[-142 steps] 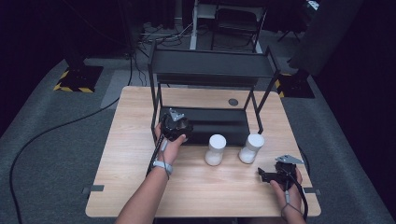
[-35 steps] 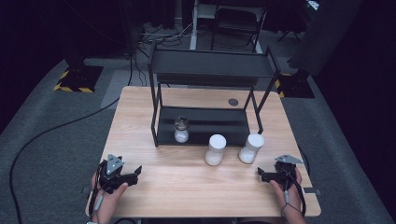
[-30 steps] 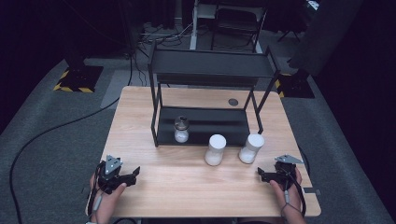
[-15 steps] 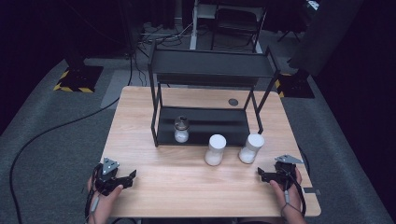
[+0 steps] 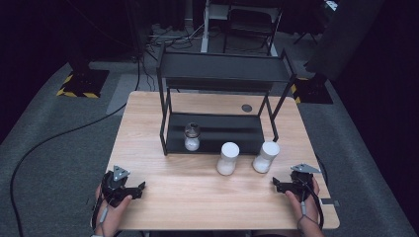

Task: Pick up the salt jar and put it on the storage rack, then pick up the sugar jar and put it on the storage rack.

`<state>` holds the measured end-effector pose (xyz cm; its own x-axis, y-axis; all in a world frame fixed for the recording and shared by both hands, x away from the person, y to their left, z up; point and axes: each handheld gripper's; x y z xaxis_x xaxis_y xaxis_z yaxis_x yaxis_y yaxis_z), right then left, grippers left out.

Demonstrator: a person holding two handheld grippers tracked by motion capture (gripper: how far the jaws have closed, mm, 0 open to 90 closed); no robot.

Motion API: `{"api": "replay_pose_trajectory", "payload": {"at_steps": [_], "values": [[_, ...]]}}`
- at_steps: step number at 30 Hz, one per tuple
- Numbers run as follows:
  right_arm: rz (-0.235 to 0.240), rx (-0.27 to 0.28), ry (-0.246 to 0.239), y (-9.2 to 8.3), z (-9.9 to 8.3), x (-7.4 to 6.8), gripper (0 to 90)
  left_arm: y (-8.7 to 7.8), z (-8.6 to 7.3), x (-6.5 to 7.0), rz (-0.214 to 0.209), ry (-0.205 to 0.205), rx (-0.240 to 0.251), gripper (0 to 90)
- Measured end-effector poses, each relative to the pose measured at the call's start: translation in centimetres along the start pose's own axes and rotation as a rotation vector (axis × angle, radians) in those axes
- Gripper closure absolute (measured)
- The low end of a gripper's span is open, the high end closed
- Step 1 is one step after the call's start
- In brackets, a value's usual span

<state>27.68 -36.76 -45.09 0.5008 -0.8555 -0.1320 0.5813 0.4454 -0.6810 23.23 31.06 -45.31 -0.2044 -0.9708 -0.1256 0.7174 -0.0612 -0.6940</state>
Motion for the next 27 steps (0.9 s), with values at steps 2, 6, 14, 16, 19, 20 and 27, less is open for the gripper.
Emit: {"api": "replay_pose_trajectory", "payload": {"at_steps": [2, 6, 14, 16, 19, 20, 27], "values": [[0.0, 0.0, 0.0, 0.0, 0.0, 0.0, 0.0, 0.03, 0.02, -0.01, -0.002, 0.002, -0.001, 5.5], [-0.001, 0.0, 0.001, 0.0, 0.0, -0.01, 0.0, 0.05, 0.03, -0.02, -0.003, 0.003, 0.0, 5.2], [0.003, 0.001, -0.001, -0.01, 0.0, 0.07, 0.0, 0.05, 0.03, -0.01, -0.003, 0.003, 0.0, 5.2], [0.003, 0.0, -0.002, -0.01, 0.0, 0.07, 0.0, 0.05, 0.03, -0.02, -0.003, 0.003, 0.0, 5.2], [0.003, 0.0, -0.001, -0.01, 0.02, 0.07, 0.0, 0.05, 0.03, -0.01, -0.003, 0.003, 0.0, 5.2], [0.004, 0.0, -0.001, 0.0, 0.03, 0.09, 0.2, 0.05, 0.03, -0.02, -0.003, 0.004, 0.0, 5.2], [0.009, 0.004, 0.008, -0.75, 0.34, 0.04, 4.6, 0.06, 0.05, -0.04, -0.004, 0.006, -0.001, 4.9]]}}
Point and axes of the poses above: each handheld gripper's, and its own axes: y roughly forward along the jaws, z roughly out of its top, x roughly to its right, and after that the axes turned 12 degrees about z, right-handed
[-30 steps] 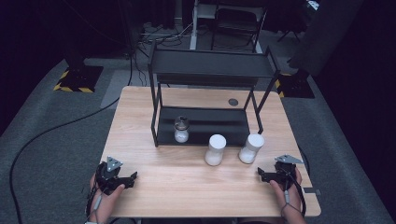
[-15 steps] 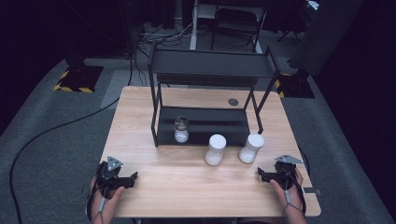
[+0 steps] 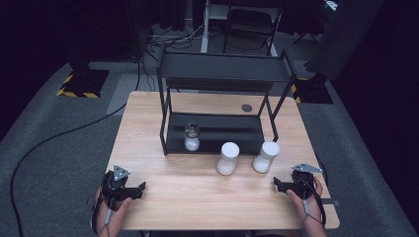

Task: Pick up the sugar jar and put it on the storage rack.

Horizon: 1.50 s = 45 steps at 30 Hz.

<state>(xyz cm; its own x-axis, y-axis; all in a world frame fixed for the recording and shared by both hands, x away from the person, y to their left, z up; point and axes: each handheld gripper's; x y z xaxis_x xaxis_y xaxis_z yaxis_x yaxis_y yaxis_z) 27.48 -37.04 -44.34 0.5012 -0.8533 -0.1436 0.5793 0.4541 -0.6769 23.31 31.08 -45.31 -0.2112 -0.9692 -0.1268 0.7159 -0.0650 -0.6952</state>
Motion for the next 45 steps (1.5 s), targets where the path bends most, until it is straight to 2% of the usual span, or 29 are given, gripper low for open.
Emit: {"api": "replay_pose_trajectory", "payload": {"at_steps": [10, 16, 21, 27, 33, 38, 45], "values": [[-0.006, 0.051, -0.017, -2.3, 1.1, -0.9, 4.9, 0.0, 0.0, 0.0, -0.005, 0.005, -0.002, 4.3], [0.015, 0.068, -0.032, -3.5, 2.4, -1.7, 5.5, 0.0, 0.0, 0.0, -0.006, 0.008, -0.003, 4.0], [0.03, 0.054, -0.052, -4.5, 3.6, -2.4, 6.3, -0.2, -0.1, -0.1, -0.012, 0.013, -0.003, 4.0], [0.062, 0.075, -0.04, -5.9, 4.6, -2.7, 6.3, -0.2, -0.1, 0.0, -0.011, 0.013, -0.003, 4.0], [0.084, 0.068, -0.042, -6.4, 5.7, -3.2, 6.5, -0.2, -0.1, 0.0, -0.012, 0.013, -0.003, 4.0], [0.113, 0.083, -0.029, -6.9, 6.5, -3.4, 6.6, -0.2, -0.1, 0.0, -0.012, 0.013, -0.003, 4.0], [0.121, 0.09, -0.062, -7.3, 7.9, -4.1, 6.7, -0.2, -0.1, 0.1, -0.004, 0.006, -0.004, 3.9]]}}
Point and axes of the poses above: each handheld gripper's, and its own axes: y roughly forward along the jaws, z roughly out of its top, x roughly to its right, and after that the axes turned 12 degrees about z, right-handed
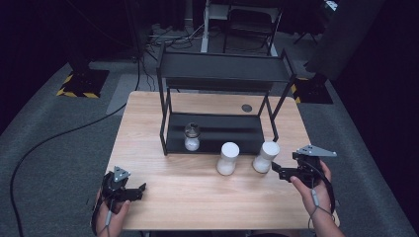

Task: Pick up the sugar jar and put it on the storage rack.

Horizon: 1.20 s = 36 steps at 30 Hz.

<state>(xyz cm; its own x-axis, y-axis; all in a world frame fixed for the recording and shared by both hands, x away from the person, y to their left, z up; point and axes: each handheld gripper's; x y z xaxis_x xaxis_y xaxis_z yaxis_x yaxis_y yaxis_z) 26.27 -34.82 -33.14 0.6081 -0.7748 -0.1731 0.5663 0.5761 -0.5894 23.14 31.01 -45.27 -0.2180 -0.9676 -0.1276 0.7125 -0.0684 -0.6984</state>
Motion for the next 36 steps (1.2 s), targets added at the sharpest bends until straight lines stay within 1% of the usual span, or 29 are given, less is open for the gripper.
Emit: {"api": "replay_pose_trajectory", "payload": {"at_steps": [9, 17, 22, 36], "values": [[0.04, 0.018, -0.016, 0.3, 1.8, -0.6, 6.7, 0.0, 0.0, 0.0, 0.001, -0.003, -0.002, 3.8], [0.067, 0.028, -0.04, 1.2, 3.4, -1.4, 6.7, 0.2, 0.2, 0.2, 0.007, -0.006, -0.004, 2.5], [0.083, 0.041, -0.037, 1.7, 4.2, -1.7, 6.7, 0.2, 0.2, 0.2, 0.007, -0.006, -0.004, 2.5], [0.103, 0.069, -0.061, 3.4, 5.2, -3.5, 6.7, 0.2, 0.2, 0.3, 0.009, -0.008, -0.004, 2.5]]}}
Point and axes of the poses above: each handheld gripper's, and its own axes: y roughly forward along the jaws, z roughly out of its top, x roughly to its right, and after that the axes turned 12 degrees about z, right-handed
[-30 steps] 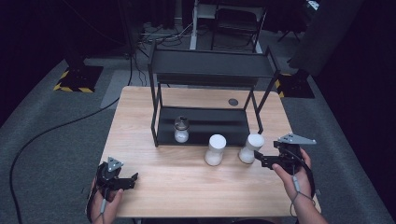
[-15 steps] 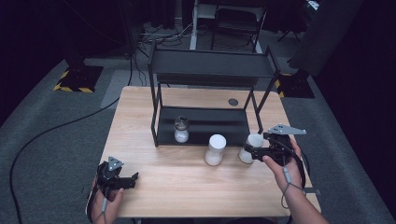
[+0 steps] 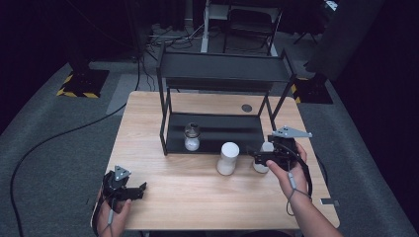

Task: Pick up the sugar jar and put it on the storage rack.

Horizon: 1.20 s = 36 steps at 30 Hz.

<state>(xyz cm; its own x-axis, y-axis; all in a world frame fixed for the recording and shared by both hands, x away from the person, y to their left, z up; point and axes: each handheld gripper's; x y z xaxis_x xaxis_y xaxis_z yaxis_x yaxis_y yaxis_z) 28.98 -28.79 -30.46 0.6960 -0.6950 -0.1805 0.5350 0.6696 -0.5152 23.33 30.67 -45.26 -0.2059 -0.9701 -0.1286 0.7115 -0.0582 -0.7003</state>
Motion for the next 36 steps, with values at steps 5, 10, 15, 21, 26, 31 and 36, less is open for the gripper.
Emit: {"api": "replay_pose_trajectory", "payload": {"at_steps": [5, 10, 15, 21, 26, 31, 36], "values": [[0.002, 0.0, -0.009, 0.7, 0.3, -0.6, 6.6, 0.0, 0.0, 0.0, 0.0, 0.0, 0.0, 2.5], [-0.003, -0.001, -0.013, 1.6, 0.3, -1.3, 6.6, 0.0, 0.0, 0.0, 0.001, 0.001, -0.001, 2.5], [-0.004, 0.005, -0.008, 2.4, 0.3, -1.6, 6.6, 0.0, 0.0, 0.0, 0.001, 0.0, -0.001, 2.5], [-0.002, 0.007, -0.009, 3.3, 0.2, -2.0, 6.4, 0.0, 0.0, 0.1, 0.001, 0.0, -0.001, 2.5], [0.009, 0.0, -0.005, 4.2, 0.3, -2.1, 6.2, 0.0, 0.0, 0.1, 0.0, 0.001, -0.001, 2.5], [0.022, -0.008, -0.005, 5.1, 0.3, -2.2, 6.0, 0.0, 0.0, 0.1, 0.0, 0.001, -0.001, 2.5], [0.03, -0.01, -0.007, 5.7, 0.1, -2.3, 5.9, 0.0, 0.0, 0.1, 0.001, 0.0, -0.001, 2.5]]}}
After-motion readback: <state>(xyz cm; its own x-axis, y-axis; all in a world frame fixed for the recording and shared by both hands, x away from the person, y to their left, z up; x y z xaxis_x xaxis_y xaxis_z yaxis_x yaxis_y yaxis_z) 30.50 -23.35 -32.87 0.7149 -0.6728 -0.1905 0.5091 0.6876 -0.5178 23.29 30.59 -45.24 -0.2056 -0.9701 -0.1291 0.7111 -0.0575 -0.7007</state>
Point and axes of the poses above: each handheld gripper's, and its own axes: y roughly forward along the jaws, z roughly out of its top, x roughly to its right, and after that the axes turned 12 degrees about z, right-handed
